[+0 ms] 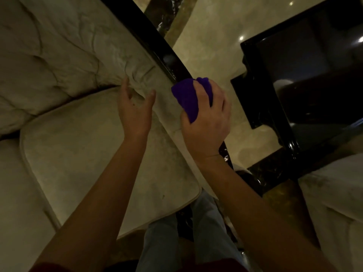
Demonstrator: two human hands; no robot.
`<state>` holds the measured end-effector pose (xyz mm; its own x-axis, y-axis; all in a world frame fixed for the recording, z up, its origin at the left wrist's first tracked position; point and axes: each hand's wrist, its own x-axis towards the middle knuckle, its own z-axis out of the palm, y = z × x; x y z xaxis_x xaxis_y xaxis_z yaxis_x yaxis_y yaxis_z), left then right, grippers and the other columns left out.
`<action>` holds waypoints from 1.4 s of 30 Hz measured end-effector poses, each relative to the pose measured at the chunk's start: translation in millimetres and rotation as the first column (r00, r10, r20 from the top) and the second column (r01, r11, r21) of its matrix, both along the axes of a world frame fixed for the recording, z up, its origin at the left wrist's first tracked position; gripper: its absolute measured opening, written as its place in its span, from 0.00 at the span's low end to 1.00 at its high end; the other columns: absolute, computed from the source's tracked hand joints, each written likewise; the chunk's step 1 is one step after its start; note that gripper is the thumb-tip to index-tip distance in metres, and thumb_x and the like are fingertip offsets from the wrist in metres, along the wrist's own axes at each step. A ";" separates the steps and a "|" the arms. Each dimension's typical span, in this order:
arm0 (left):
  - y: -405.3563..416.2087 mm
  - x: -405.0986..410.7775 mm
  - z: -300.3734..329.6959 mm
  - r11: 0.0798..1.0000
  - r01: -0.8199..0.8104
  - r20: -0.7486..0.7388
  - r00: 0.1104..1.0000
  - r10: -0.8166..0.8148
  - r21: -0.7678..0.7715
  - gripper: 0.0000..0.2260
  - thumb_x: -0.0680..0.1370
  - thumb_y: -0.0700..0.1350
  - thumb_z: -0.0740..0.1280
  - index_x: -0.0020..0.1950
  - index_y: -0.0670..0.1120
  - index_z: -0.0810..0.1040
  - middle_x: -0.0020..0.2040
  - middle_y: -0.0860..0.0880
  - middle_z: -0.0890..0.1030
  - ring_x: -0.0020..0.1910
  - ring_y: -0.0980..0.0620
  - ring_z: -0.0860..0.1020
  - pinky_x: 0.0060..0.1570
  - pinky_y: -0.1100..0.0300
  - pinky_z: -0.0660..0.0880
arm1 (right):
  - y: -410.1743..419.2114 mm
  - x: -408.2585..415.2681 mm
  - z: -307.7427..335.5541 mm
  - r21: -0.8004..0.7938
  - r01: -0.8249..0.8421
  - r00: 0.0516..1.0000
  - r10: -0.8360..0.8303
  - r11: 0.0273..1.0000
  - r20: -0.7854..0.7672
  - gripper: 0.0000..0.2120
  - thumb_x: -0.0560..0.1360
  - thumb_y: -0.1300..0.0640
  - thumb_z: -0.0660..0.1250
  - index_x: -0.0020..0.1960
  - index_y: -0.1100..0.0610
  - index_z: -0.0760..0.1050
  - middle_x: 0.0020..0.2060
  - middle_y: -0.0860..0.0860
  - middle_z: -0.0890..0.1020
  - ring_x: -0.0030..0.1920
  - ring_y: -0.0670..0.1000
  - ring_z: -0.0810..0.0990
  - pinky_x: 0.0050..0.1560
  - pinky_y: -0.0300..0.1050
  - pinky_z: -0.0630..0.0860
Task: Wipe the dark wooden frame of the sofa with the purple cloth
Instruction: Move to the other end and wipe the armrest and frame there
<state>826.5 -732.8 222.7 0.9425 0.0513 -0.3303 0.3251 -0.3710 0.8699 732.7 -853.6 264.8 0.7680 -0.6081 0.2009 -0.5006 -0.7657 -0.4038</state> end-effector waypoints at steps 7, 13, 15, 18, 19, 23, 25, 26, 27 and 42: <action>7.2 37.7 1.8 0.958 0.128 0.224 0.956 -0.188 0.258 0.32 0.79 0.51 0.72 0.79 0.42 0.66 0.81 0.38 0.61 0.80 0.44 0.63 0.77 0.50 0.63 | 11.4 69.9 -1.7 -0.164 -0.151 0.984 0.131 0.975 -0.123 0.26 0.77 0.46 0.65 0.74 0.50 0.74 0.73 0.56 0.74 0.73 0.61 0.71 0.62 0.61 0.75; 43.2 77.0 14.6 0.954 0.069 0.311 0.936 -0.163 0.293 0.30 0.78 0.46 0.72 0.78 0.41 0.67 0.80 0.39 0.63 0.79 0.44 0.63 0.76 0.63 0.60 | 19.9 161.4 -0.5 -0.153 -0.187 0.974 0.162 0.970 -0.159 0.32 0.74 0.47 0.65 0.78 0.47 0.68 0.74 0.55 0.72 0.72 0.60 0.71 0.59 0.59 0.76; 56.6 96.9 20.0 0.948 0.041 0.375 0.913 -0.164 0.315 0.28 0.77 0.45 0.72 0.76 0.41 0.70 0.79 0.38 0.65 0.78 0.42 0.65 0.76 0.52 0.65 | 23.4 187.8 -1.1 -0.146 -0.197 0.977 0.182 0.969 -0.111 0.32 0.73 0.45 0.65 0.77 0.48 0.69 0.73 0.56 0.73 0.70 0.61 0.72 0.57 0.60 0.78; 70.7 124.5 33.6 0.927 0.009 0.459 0.867 -0.194 0.375 0.27 0.77 0.45 0.71 0.75 0.41 0.72 0.78 0.37 0.66 0.78 0.38 0.65 0.75 0.40 0.65 | 27.1 211.8 -1.5 -0.126 -0.184 0.983 0.181 0.975 -0.038 0.33 0.72 0.41 0.64 0.76 0.50 0.70 0.70 0.56 0.75 0.68 0.60 0.74 0.54 0.58 0.79; 73.5 131.7 39.3 0.912 -0.005 0.483 0.850 -0.212 0.409 0.27 0.77 0.45 0.71 0.75 0.40 0.72 0.77 0.37 0.67 0.78 0.37 0.64 0.77 0.42 0.62 | 27.9 214.7 -0.7 -0.116 -0.184 0.983 0.181 0.976 -0.033 0.34 0.72 0.41 0.64 0.76 0.50 0.70 0.70 0.56 0.75 0.68 0.60 0.74 0.54 0.58 0.79; 79.4 152.3 55.6 0.872 -0.028 0.539 0.795 -0.277 0.489 0.26 0.76 0.46 0.72 0.74 0.40 0.74 0.77 0.36 0.68 0.79 0.34 0.62 0.75 0.39 0.64 | 25.9 213.6 2.9 -0.106 -0.208 0.978 0.204 0.972 -0.045 0.34 0.73 0.41 0.65 0.77 0.51 0.68 0.70 0.57 0.74 0.67 0.61 0.73 0.56 0.59 0.78; 81.5 164.3 56.3 0.854 -0.025 0.560 0.765 -0.318 0.520 0.26 0.76 0.47 0.72 0.74 0.41 0.74 0.78 0.37 0.67 0.79 0.34 0.61 0.73 0.37 0.65 | 24.3 212.7 1.7 -0.098 -0.211 0.977 0.209 0.973 -0.034 0.33 0.74 0.41 0.65 0.77 0.50 0.68 0.71 0.57 0.74 0.68 0.61 0.73 0.58 0.58 0.77; 82.4 171.6 55.2 0.843 -0.028 0.572 0.747 -0.339 0.536 0.27 0.77 0.49 0.72 0.74 0.42 0.74 0.79 0.37 0.66 0.80 0.33 0.60 0.73 0.36 0.65 | 23.3 212.3 0.4 -0.093 -0.213 0.977 0.211 0.973 -0.024 0.32 0.75 0.40 0.64 0.77 0.50 0.68 0.71 0.57 0.74 0.68 0.61 0.73 0.58 0.58 0.77; 82.9 179.4 53.8 0.834 -0.031 0.580 0.732 -0.356 0.551 0.27 0.78 0.51 0.71 0.74 0.44 0.73 0.79 0.37 0.66 0.80 0.33 0.59 0.73 0.35 0.64 | 22.9 211.8 -0.7 -0.090 -0.214 0.977 0.213 0.973 -0.012 0.31 0.77 0.40 0.64 0.77 0.50 0.68 0.71 0.57 0.74 0.68 0.61 0.73 0.58 0.58 0.77; 80.8 211.8 14.9 0.652 -0.018 0.443 0.747 -0.496 0.758 0.34 0.80 0.66 0.64 0.82 0.54 0.61 0.83 0.40 0.56 0.82 0.31 0.51 0.76 0.31 0.53 | 12.9 291.6 14.7 -0.020 -0.378 0.906 0.374 0.926 0.198 0.25 0.82 0.41 0.62 0.75 0.50 0.69 0.65 0.56 0.78 0.63 0.57 0.77 0.57 0.55 0.79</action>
